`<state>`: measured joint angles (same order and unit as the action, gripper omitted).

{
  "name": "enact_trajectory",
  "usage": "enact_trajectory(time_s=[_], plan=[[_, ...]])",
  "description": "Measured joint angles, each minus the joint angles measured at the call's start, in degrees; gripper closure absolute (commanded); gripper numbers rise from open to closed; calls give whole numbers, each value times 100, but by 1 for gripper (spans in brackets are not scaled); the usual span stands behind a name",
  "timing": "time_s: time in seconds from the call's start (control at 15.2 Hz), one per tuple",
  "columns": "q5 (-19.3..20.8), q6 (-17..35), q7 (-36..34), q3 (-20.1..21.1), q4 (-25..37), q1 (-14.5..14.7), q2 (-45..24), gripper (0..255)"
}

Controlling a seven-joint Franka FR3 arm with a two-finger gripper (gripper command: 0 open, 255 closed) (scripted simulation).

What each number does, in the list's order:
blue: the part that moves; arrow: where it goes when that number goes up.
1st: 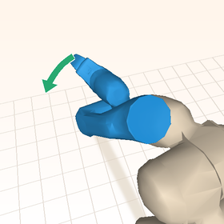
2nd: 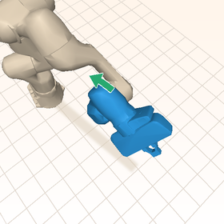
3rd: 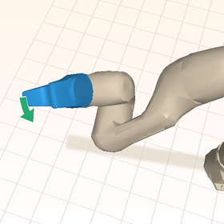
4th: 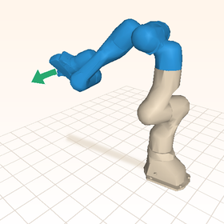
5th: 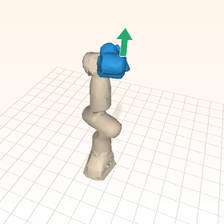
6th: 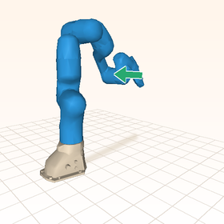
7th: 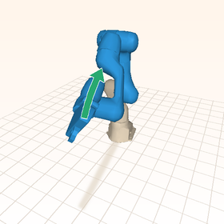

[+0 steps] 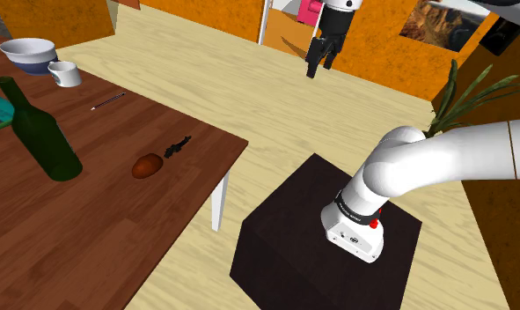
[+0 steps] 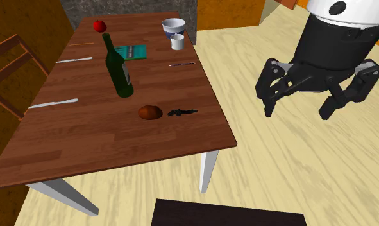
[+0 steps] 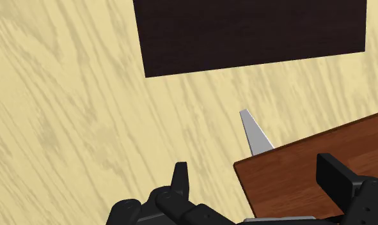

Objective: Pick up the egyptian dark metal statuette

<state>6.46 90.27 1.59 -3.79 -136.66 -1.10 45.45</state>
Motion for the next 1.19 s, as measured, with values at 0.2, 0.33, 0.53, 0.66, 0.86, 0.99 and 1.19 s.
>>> enact_trajectory(time_s=[0.2, 0.33, 0.53, 0.66, 0.86, 0.99, 1.19], plan=[[-96, 188, -236, 117, -111, 7, -96, 0], [-229, 419, -575, 285, -273, 14, -185, 0], [-465, 834, -1168, 600, -420, 45, -477, 0], [-604, 1140, -1552, 797, -459, 60, -755, 0], [-766, 1581, -2088, 1058, -556, 66, -1107, 0], [-876, 1928, -2515, 1290, -473, 83, -1539, 0], [-952, 2407, -3072, 1548, -371, 61, -2120, 0]])
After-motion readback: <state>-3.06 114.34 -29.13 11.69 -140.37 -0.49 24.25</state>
